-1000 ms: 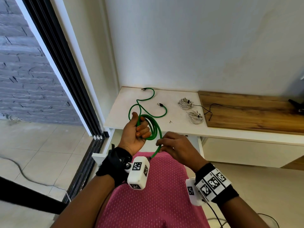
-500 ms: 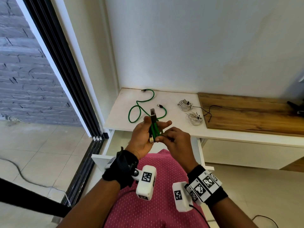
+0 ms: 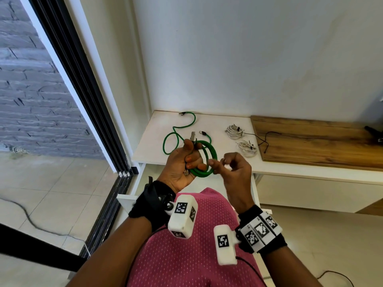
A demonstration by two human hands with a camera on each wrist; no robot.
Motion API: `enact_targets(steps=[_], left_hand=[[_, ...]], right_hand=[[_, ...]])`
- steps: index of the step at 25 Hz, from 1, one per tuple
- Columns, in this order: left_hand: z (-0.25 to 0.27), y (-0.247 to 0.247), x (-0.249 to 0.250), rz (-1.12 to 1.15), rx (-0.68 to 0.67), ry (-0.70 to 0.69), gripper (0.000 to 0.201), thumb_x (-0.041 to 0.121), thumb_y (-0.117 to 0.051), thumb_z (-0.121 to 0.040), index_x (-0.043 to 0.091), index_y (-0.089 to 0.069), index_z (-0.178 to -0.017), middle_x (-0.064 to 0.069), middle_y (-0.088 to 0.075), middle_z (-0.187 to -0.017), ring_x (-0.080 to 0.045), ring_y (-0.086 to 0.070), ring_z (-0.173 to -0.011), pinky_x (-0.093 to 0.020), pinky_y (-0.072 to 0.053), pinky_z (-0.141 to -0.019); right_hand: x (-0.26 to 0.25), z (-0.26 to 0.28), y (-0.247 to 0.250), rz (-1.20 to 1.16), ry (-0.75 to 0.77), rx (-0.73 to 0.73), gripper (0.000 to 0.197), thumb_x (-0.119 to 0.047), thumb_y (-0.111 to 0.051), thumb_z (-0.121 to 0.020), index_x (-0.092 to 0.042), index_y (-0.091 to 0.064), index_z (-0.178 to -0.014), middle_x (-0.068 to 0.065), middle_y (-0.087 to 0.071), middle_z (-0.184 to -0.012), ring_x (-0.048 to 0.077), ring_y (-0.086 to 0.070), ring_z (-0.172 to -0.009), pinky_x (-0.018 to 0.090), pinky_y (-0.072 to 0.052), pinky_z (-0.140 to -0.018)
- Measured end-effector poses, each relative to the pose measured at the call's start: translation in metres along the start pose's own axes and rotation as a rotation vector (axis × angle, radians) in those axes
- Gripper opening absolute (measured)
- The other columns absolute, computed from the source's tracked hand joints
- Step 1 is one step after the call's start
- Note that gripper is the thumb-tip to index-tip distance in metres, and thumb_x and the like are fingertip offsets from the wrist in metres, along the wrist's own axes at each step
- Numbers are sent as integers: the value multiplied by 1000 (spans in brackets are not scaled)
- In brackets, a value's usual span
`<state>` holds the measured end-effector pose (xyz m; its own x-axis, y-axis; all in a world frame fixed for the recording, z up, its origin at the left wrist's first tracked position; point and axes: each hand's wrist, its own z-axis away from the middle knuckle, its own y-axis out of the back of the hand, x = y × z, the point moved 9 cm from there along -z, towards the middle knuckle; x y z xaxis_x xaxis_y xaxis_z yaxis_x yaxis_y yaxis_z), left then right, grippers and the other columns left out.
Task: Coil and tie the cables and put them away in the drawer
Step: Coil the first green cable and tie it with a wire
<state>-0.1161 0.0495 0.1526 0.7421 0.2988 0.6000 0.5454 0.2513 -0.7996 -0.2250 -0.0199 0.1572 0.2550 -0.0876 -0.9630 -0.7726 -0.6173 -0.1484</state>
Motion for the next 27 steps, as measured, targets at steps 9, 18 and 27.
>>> enact_targets(steps=[9,18,27], left_hand=[[11,18,-14,-6,38,100,50,31,-91,-56,1,-60,-82,8,-35,-39,-3,-32,-30,-17,-36,-38],[16,46,-1,-379,375,-34,21,29,-62,-89,9,-59,-96,-4,-43,-60,-12,-39,-42,-25,-44,-45],[17,49,2,-591,404,34,33,45,-56,-89,14,-57,-101,-3,-47,-60,-17,-44,-43,-34,-48,-58]], right_hand=[[31,-4,-31,-69,-492,-411,31,-30,-49,-98,-10,-62,-118,8,-68,-100,29,-67,-93,46,-57,-73],[23,-14,-23,214,-220,-338,35,-3,-52,-95,-2,-53,-130,18,-66,-96,22,-69,-79,43,-60,-72],[32,-3,-20,259,-191,-349,54,-1,-63,-88,-9,-46,-138,12,-66,-110,21,-67,-99,35,-59,-76]])
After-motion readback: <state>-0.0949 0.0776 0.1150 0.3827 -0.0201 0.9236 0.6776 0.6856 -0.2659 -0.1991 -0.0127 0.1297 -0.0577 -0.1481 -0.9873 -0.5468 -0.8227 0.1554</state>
